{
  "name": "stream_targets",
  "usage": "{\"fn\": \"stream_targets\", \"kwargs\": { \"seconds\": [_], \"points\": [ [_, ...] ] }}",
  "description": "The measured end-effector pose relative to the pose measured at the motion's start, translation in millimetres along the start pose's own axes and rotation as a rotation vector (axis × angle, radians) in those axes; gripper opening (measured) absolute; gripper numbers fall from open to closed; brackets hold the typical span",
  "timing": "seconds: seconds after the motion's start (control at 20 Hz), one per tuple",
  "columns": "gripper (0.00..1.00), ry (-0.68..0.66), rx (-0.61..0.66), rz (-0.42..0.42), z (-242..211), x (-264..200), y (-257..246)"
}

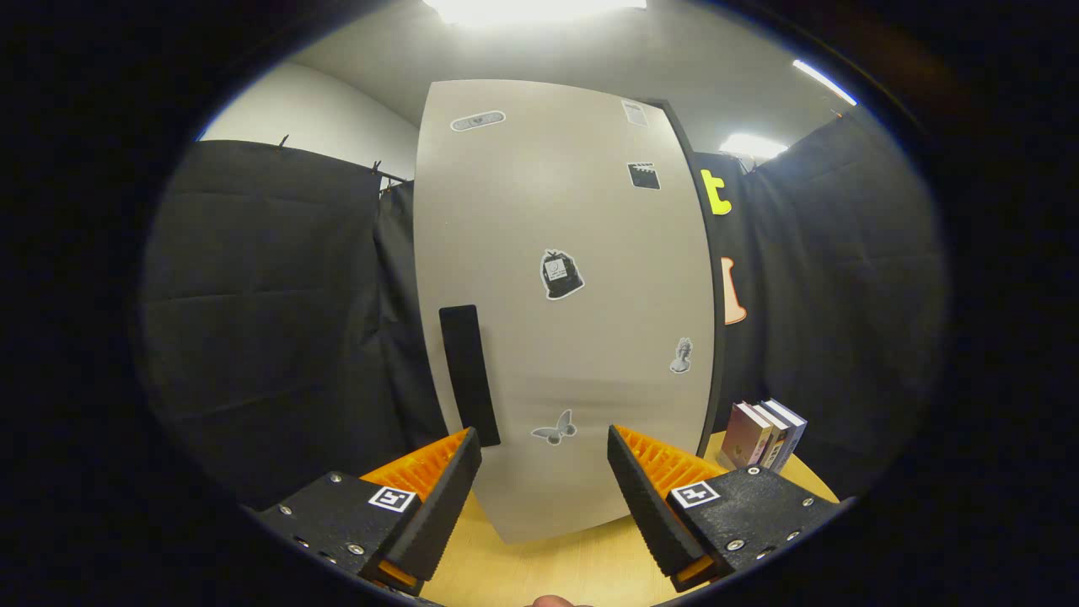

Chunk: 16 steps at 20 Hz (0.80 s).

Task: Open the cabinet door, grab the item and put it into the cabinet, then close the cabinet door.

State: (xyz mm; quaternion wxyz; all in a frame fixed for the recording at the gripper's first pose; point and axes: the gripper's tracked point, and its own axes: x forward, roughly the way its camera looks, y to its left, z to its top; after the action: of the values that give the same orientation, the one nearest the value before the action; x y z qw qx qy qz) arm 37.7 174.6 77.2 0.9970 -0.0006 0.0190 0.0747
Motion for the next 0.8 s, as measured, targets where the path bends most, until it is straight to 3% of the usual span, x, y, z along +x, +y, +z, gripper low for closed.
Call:
{"fn": "stream_targets", "kwargs": {
  "seconds": [0.5, 0.8],
  "points": [
    [0.94, 0.004, 0.017, -0.110, -1, -1, -26],
    [0.94, -0.018, 0.026, -0.114, 4, -6, -28]
  ]
}}
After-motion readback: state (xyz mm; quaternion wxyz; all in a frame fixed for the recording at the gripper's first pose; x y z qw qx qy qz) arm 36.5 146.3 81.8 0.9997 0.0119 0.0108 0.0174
